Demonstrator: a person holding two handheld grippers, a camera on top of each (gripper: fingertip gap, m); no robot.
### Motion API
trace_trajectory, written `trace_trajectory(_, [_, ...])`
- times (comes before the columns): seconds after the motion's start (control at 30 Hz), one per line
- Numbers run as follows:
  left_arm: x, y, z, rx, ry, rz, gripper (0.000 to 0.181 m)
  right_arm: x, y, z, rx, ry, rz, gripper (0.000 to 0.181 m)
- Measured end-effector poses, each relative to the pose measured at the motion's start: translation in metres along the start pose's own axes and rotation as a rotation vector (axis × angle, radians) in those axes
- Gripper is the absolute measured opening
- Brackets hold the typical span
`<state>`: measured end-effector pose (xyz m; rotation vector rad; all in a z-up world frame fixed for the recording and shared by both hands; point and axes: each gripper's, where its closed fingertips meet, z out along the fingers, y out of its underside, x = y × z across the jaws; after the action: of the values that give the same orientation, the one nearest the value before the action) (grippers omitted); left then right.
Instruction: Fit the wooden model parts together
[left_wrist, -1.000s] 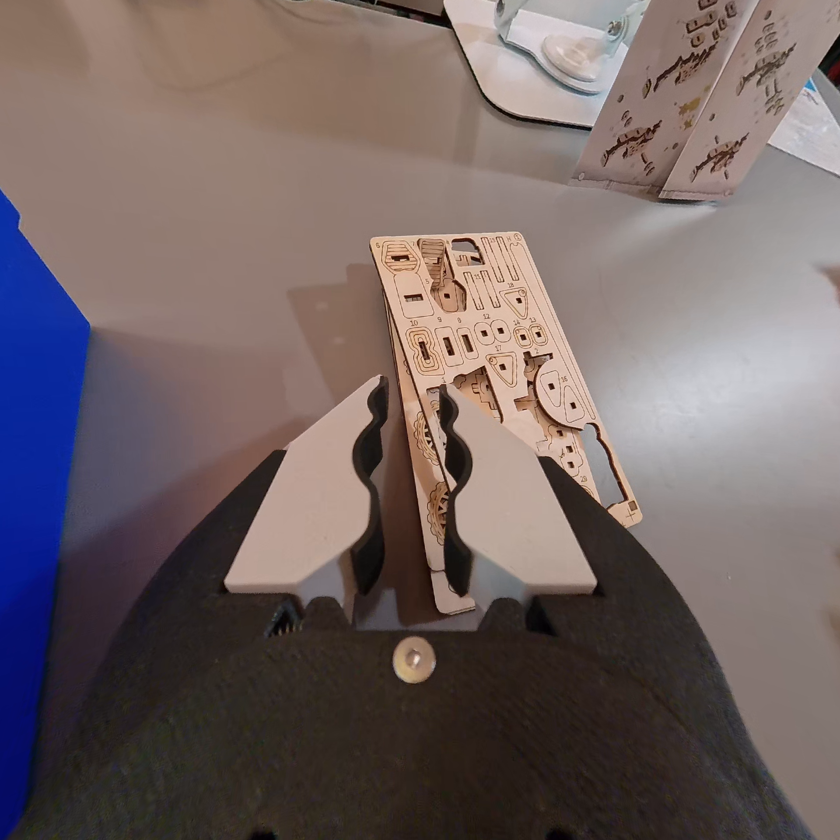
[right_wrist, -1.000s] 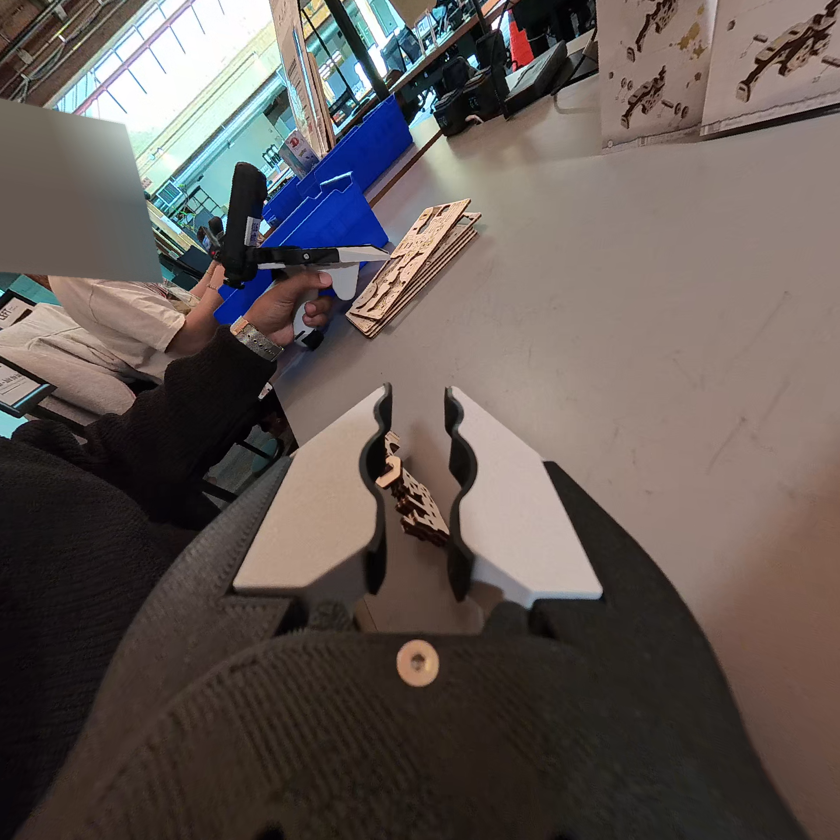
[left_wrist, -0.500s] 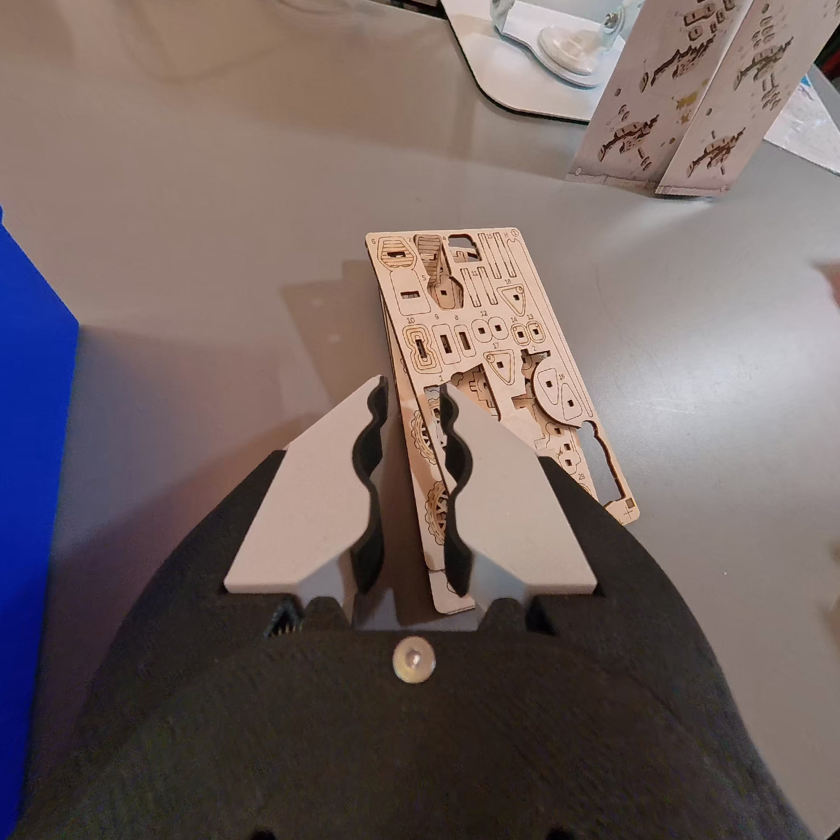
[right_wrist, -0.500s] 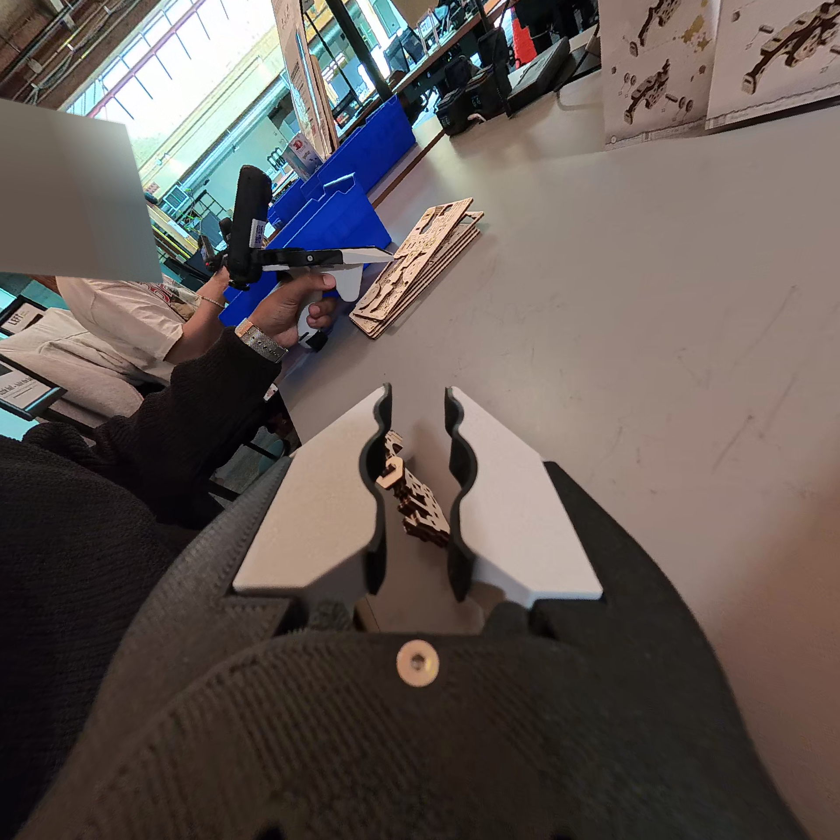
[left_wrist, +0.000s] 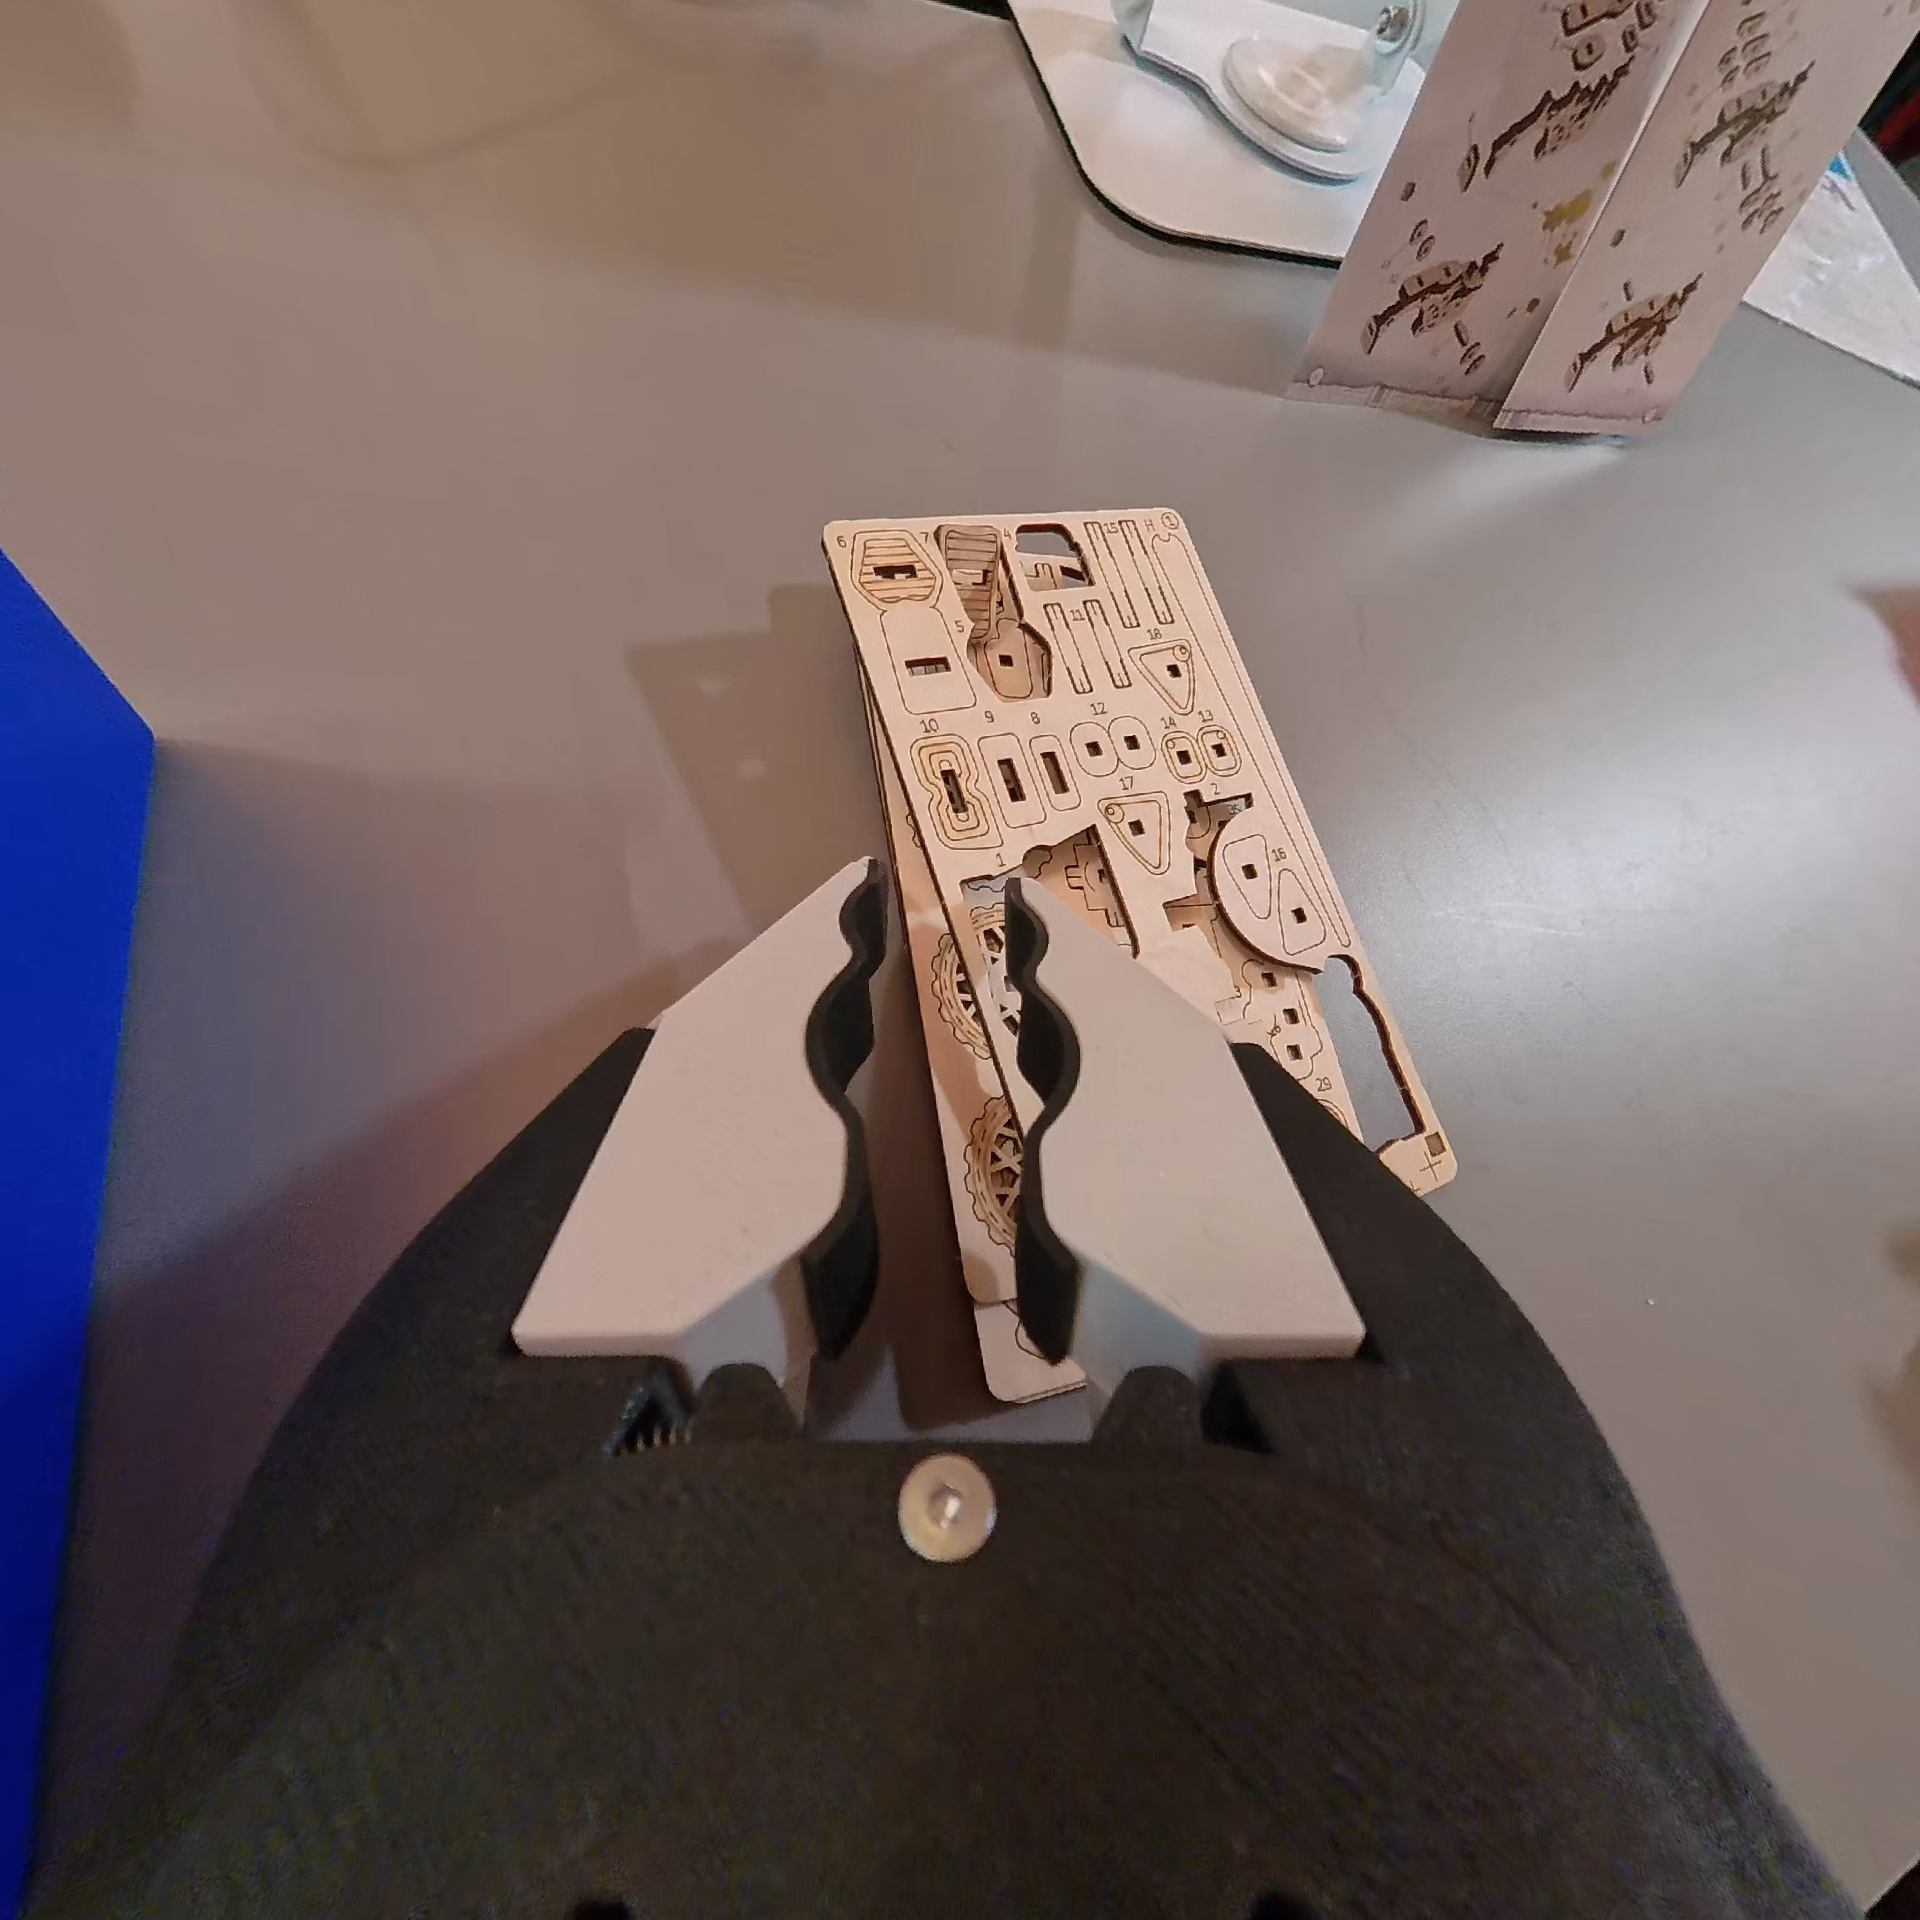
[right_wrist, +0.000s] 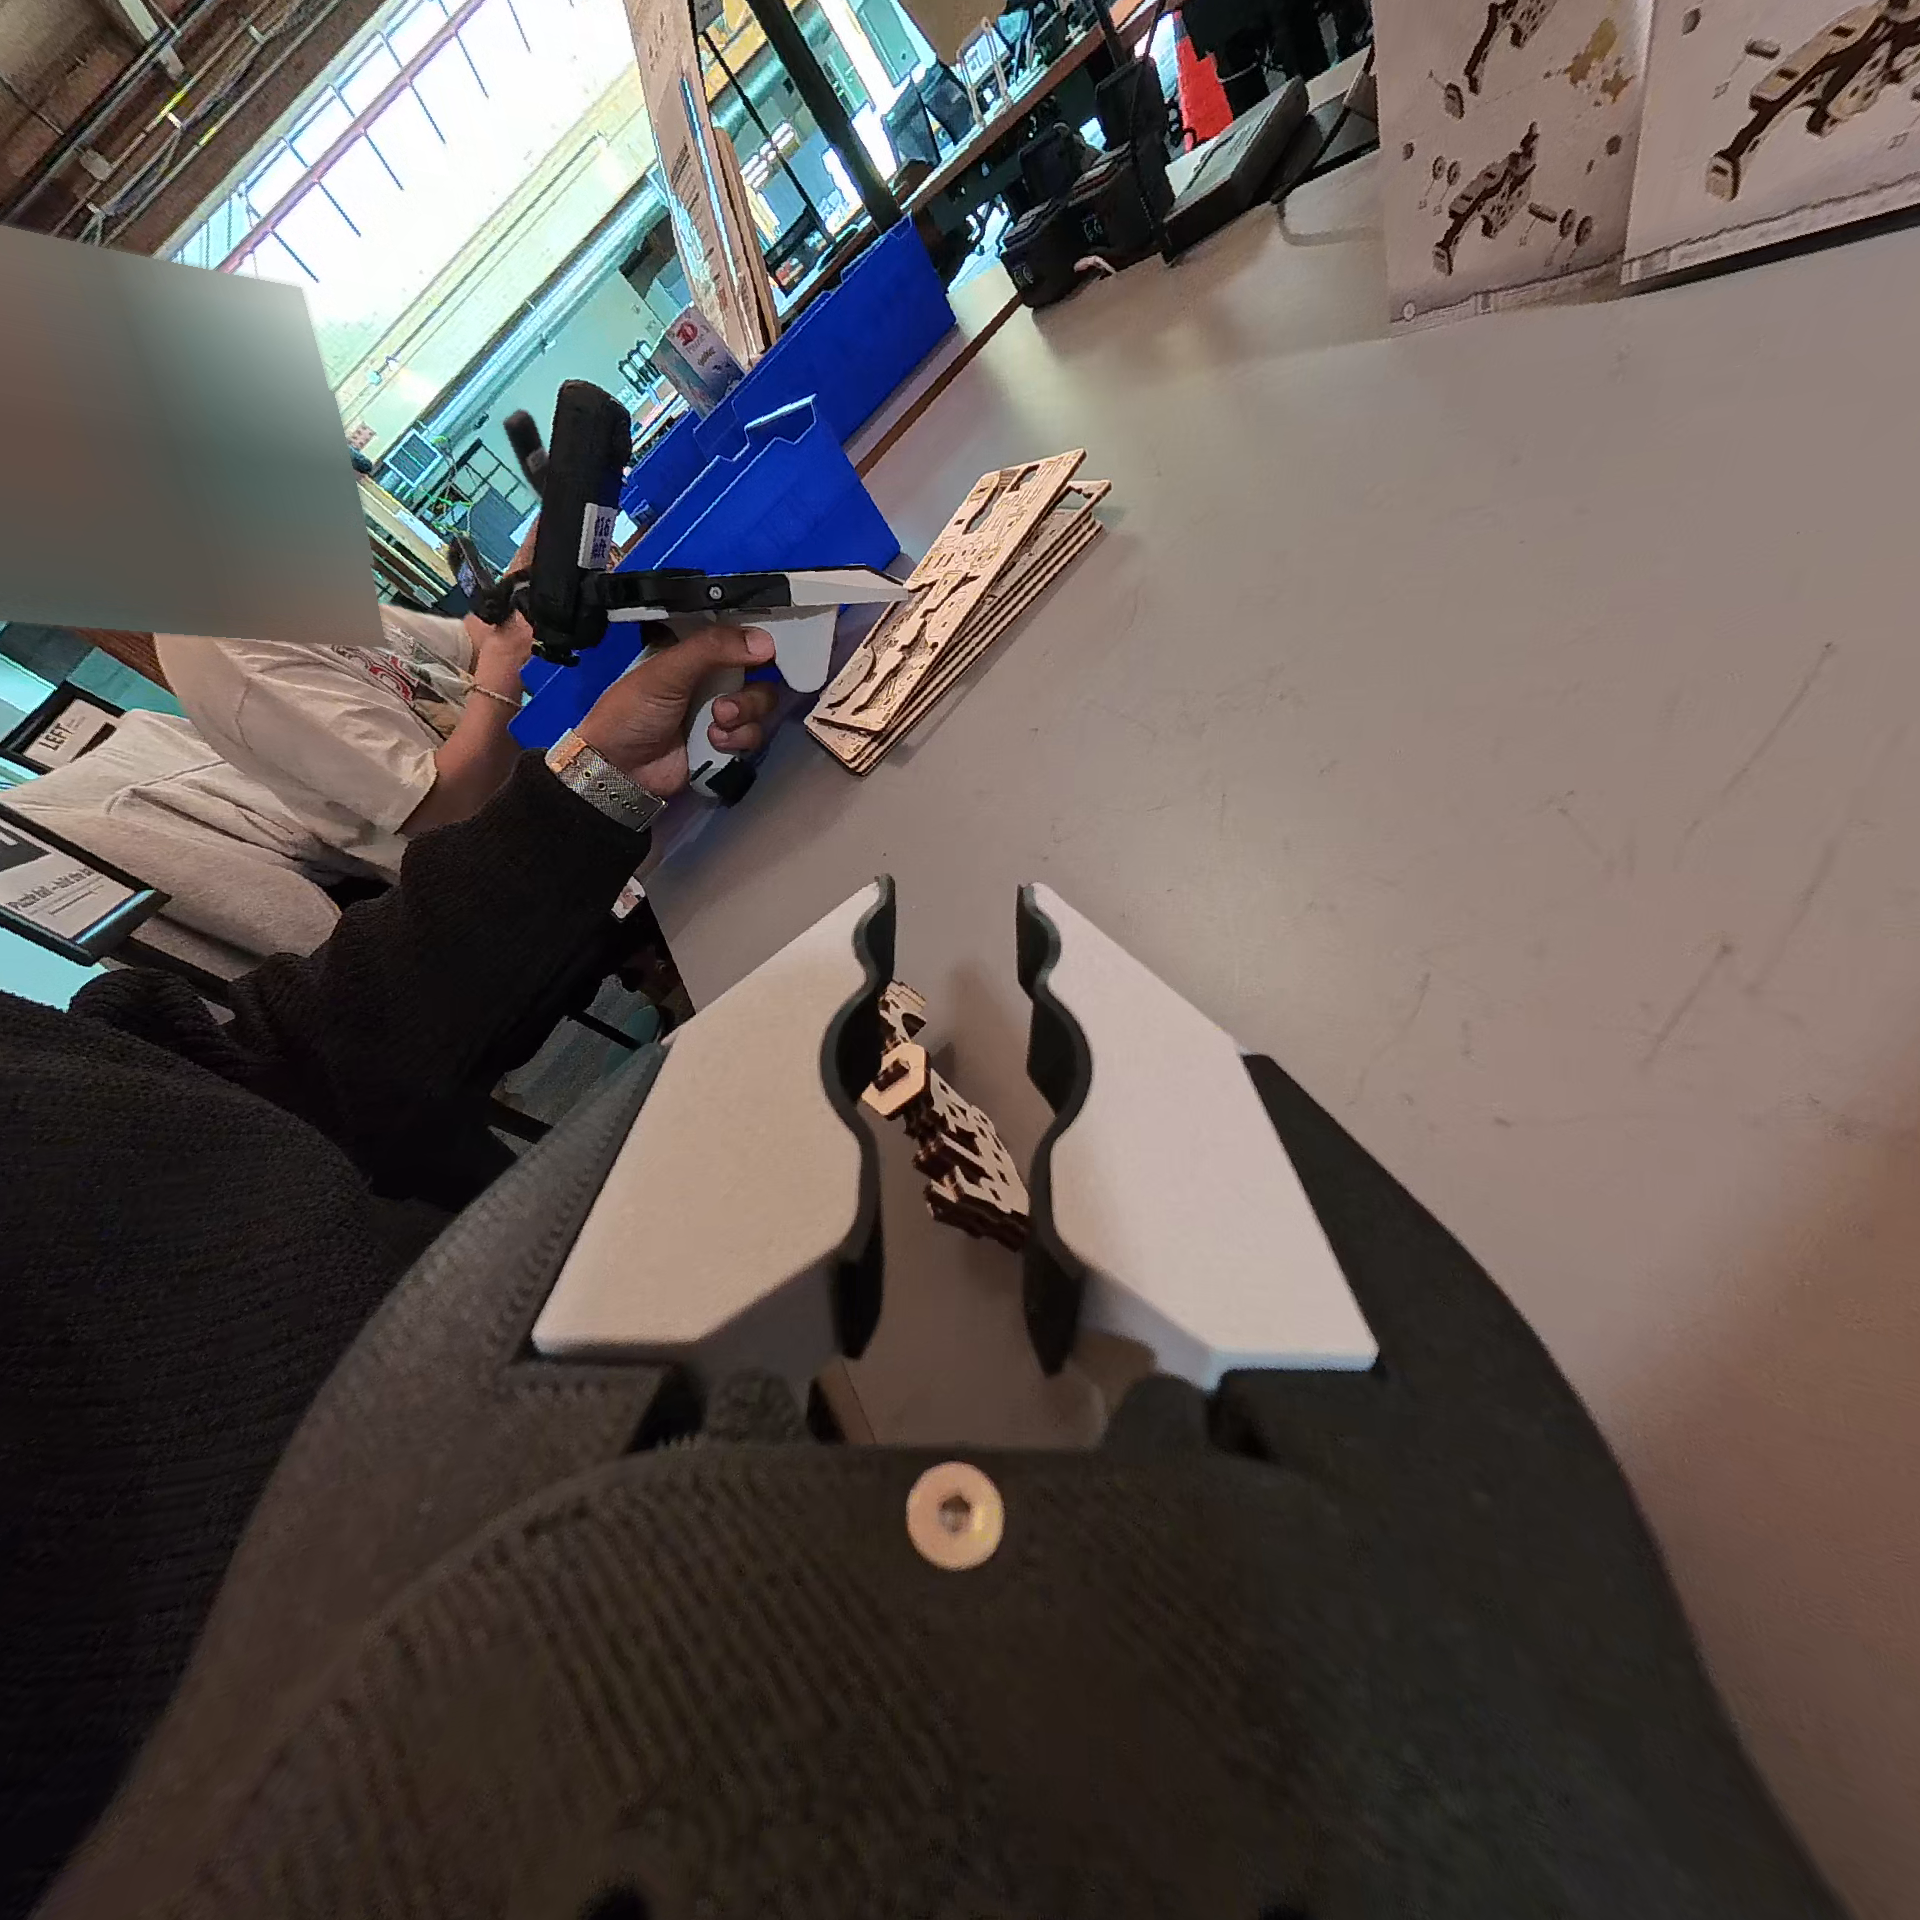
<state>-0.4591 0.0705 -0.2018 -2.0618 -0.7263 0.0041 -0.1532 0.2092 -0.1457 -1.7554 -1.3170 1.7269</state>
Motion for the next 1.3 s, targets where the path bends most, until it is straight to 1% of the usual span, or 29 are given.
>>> trace_trajectory(0.47, [-0.0006,0.0018,0.0011,-0.013,-0.004,-0.007,0.021,-0.0007,0.0005,-0.0002,-0.002,-0.005,0.006,0.023])
trace_trajectory(0.7, [-0.0009,0.0027,0.0016,-0.020,-0.001,-0.015,0.011,-0.0009,0.0007,-0.0003,-0.002,-0.006,0.006,0.023])
trace_trajectory(0.9, [0.0004,0.0027,0.0015,-0.019,0.005,-0.010,0.007,-0.0012,0.0006,-0.0003,-0.002,-0.006,0.006,0.023])
trace_trajectory(1.3, [0.0014,0.0001,-0.0004,0.004,0.028,-0.033,0.007,-0.0015,0.0008,-0.0002,-0.003,-0.008,0.008,0.023])
